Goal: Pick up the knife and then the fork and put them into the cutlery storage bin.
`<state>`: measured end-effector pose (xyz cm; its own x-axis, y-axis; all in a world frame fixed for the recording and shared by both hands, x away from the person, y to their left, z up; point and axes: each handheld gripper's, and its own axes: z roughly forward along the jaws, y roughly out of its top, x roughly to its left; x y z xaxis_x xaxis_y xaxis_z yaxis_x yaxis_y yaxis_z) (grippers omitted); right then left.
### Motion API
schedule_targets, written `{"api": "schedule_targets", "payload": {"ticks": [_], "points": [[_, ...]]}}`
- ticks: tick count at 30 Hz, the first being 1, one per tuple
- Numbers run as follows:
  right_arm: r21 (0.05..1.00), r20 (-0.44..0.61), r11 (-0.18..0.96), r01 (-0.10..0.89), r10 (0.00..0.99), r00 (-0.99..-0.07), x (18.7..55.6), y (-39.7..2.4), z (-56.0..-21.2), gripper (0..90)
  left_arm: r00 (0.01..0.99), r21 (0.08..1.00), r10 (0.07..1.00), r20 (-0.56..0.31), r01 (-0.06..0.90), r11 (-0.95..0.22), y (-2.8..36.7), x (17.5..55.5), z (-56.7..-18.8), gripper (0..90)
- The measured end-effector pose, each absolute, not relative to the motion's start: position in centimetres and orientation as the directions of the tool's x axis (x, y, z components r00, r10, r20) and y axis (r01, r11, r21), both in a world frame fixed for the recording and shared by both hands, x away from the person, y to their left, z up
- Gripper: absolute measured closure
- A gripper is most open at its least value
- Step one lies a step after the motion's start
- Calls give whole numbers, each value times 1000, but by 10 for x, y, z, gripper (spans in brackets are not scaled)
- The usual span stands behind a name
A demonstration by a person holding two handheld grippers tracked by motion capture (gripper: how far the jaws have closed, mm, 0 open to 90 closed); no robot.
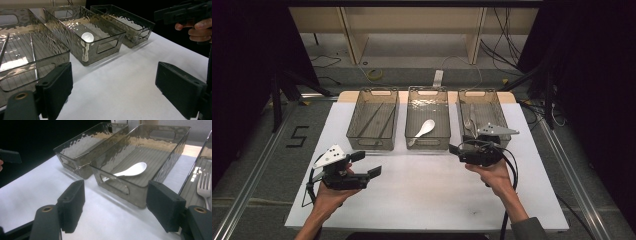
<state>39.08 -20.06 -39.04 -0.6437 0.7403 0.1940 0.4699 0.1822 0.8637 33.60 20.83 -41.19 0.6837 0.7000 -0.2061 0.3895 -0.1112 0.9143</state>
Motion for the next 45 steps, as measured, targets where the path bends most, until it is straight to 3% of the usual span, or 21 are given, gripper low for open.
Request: {"api": "schedule_targets", "payload": {"ticks": [45], "points": [[911,139,164,379,743,-655,317,-227,-429,258,696,912,684,-218,395,-112,207,335,-412,138]]}}
